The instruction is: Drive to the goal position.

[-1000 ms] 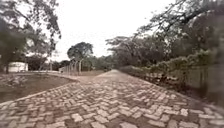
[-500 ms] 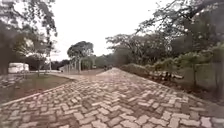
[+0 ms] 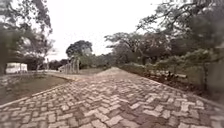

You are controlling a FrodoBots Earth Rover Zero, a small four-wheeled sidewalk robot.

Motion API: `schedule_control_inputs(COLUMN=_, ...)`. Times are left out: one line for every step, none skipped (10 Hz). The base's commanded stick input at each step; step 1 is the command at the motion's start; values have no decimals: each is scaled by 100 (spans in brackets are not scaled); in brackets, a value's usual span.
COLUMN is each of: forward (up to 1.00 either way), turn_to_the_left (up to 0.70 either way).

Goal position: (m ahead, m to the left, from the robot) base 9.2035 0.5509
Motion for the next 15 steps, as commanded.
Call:
schedule_control_inputs(forward=70, turn_to_the_left=0)
schedule_control_inputs(forward=70, turn_to_the_left=0)
schedule_control_inputs(forward=70, turn_to_the_left=-15)
schedule_control_inputs(forward=70, turn_to_the_left=-33)
schedule_control_inputs(forward=70, turn_to_the_left=-29)
schedule_control_inputs(forward=70, turn_to_the_left=-22)
schedule_control_inputs(forward=70, turn_to_the_left=-15)
schedule_control_inputs(forward=70, turn_to_the_left=-8)
schedule_control_inputs(forward=70, turn_to_the_left=-1)
schedule_control_inputs(forward=70, turn_to_the_left=0)
schedule_control_inputs(forward=70, turn_to_the_left=0)
schedule_control_inputs(forward=70, turn_to_the_left=0)
schedule_control_inputs(forward=70, turn_to_the_left=0)
schedule_control_inputs(forward=70, turn_to_the_left=0)
schedule_control_inputs(forward=70, turn_to_the_left=0)
